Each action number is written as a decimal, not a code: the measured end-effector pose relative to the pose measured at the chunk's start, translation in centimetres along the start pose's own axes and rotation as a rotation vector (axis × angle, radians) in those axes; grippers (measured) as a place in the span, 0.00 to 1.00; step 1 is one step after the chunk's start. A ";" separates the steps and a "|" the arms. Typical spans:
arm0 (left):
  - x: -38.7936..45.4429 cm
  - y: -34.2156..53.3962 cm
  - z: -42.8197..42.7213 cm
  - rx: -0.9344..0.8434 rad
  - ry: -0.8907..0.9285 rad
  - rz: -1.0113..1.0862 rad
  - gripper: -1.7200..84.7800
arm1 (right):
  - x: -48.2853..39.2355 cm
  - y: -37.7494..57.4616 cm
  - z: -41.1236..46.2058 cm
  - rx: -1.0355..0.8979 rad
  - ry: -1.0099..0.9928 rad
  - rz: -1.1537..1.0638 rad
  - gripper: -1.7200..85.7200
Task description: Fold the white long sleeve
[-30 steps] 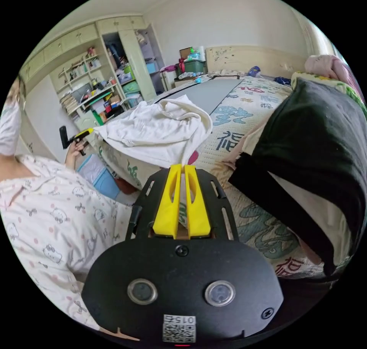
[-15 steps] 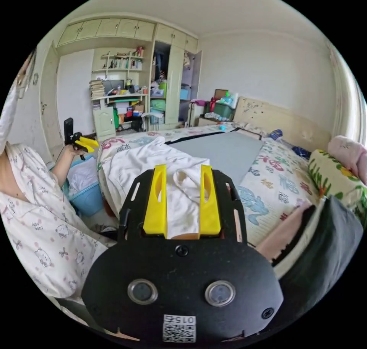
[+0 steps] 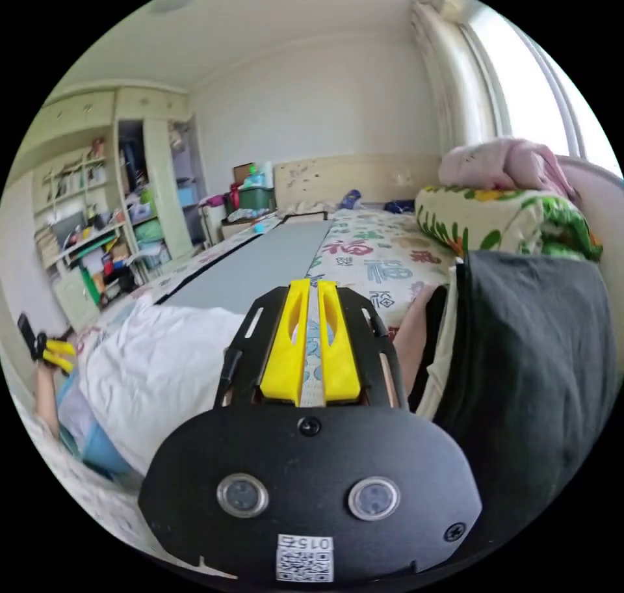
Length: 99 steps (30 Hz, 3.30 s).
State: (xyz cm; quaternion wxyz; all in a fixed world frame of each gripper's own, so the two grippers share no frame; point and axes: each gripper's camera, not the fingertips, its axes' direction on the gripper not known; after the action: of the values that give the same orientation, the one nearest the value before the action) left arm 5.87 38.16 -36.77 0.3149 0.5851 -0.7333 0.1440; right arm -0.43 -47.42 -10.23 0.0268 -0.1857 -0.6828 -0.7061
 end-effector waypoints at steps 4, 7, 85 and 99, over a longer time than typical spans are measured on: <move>0.5 -0.3 2.6 -0.035 0.058 0.033 0.11 | -6.9 4.2 -2.8 -0.142 -0.348 -0.478 0.13; 0.7 -0.9 5.4 -0.095 0.146 0.071 0.12 | -12.6 8.1 -4.2 -0.280 -0.608 -0.812 0.14; 5.6 -16.6 14.9 -0.080 -0.138 -0.122 0.25 | -15.2 -1.0 16.2 -0.530 -0.866 -0.142 0.03; -3.8 -6.1 2.6 0.186 -0.314 -0.510 0.02 | -28.7 7.0 11.1 -0.498 -0.702 -0.954 0.15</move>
State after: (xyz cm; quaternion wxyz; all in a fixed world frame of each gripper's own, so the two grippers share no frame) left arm 11.32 37.86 -42.12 0.1690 0.7916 -0.5862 0.0350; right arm 30.82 -43.25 -12.14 -0.5594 -0.0824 -0.4743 -0.6748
